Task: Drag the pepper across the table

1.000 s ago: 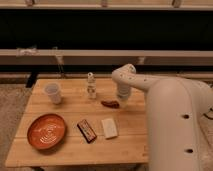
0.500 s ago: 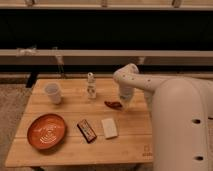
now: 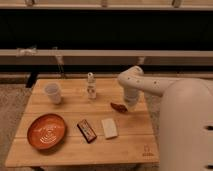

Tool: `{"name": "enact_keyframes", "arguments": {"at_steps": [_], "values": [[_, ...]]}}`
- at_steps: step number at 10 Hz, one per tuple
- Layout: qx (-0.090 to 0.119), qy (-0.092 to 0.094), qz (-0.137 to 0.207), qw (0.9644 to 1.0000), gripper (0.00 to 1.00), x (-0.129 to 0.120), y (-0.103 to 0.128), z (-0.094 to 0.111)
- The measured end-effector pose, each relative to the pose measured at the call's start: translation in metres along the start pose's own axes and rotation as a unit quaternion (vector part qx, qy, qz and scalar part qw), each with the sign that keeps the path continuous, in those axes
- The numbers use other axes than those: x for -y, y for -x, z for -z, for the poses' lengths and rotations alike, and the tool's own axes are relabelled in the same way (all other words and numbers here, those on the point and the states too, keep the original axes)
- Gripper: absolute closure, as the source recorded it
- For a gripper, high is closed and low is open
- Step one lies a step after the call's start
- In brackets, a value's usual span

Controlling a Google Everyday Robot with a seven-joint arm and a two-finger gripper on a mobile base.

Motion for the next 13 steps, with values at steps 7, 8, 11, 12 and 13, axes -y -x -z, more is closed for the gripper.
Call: {"name": "enact_keyframes", "arguments": {"at_steps": [7, 8, 11, 12, 13], "values": [[-0.037, 0.015, -0.055, 0.9977, 1.00, -0.034, -0.054, 0.007], [-0.045, 0.028, -0.061, 0.9967, 1.00, -0.052, -0.062, 0.005], [-0.065, 0.052, -0.080, 0.9934, 1.00, -0.084, -0.082, 0.003], [-0.072, 0.055, -0.085, 0.9923, 1.00, -0.088, -0.088, 0.004], [-0.077, 0.057, -0.090, 0.9914, 1.00, -0.092, -0.094, 0.005]]}}
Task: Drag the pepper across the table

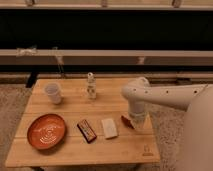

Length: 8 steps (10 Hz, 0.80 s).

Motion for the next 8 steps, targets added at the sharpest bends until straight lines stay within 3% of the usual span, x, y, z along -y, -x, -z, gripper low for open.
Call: {"name": "enact_keyframes", "arguments": {"at_steps": [3, 8], "values": [[-0.017, 0.013, -0.019, 0.9996, 0.90, -0.010, -0.023, -0.002], [-0.045, 0.041, -0.021, 0.9979, 0.37, -0.026, -0.057, -0.003]]}}
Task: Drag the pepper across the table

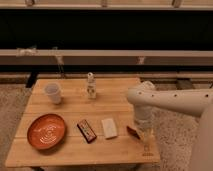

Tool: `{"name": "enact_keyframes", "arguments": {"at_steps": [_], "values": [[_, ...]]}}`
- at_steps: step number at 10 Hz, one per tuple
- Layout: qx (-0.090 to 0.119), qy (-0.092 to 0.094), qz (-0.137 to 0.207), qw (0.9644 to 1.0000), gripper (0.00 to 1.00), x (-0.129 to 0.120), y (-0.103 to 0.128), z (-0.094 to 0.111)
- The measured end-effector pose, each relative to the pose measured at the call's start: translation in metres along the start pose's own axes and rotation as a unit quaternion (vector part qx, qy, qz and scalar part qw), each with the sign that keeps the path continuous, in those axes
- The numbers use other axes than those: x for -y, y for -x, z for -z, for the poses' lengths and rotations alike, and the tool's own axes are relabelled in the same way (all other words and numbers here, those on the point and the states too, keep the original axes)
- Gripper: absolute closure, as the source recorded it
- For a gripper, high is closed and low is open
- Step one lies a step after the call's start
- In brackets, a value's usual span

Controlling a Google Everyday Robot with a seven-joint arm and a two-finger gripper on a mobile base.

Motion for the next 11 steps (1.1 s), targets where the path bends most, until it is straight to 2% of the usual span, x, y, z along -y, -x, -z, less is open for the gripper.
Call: {"name": "enact_keyframes", "arguments": {"at_steps": [1, 2, 3, 4, 5, 6, 7, 8, 9, 10, 11], "values": [[0.005, 0.006, 0.005, 1.0000, 0.27, -0.002, -0.005, 0.000], [0.018, 0.011, 0.012, 0.9997, 0.22, -0.003, -0.005, 0.000], [0.058, 0.019, 0.045, 0.9971, 0.20, -0.003, -0.001, 0.003], [0.077, 0.022, 0.075, 0.9939, 0.20, -0.004, 0.003, 0.006], [0.096, 0.023, 0.110, 0.9890, 0.20, -0.004, 0.011, 0.009], [0.111, 0.023, 0.165, 0.9798, 0.20, -0.005, 0.020, 0.014], [0.121, 0.021, 0.217, 0.9683, 0.20, -0.005, 0.027, 0.017], [0.130, 0.018, 0.261, 0.9564, 0.20, -0.005, 0.034, 0.022], [0.137, 0.014, 0.303, 0.9430, 0.20, -0.005, 0.040, 0.026], [0.143, 0.010, 0.333, 0.9319, 0.20, -0.004, 0.044, 0.029], [0.147, 0.008, 0.354, 0.9237, 0.20, -0.004, 0.047, 0.031]]}}
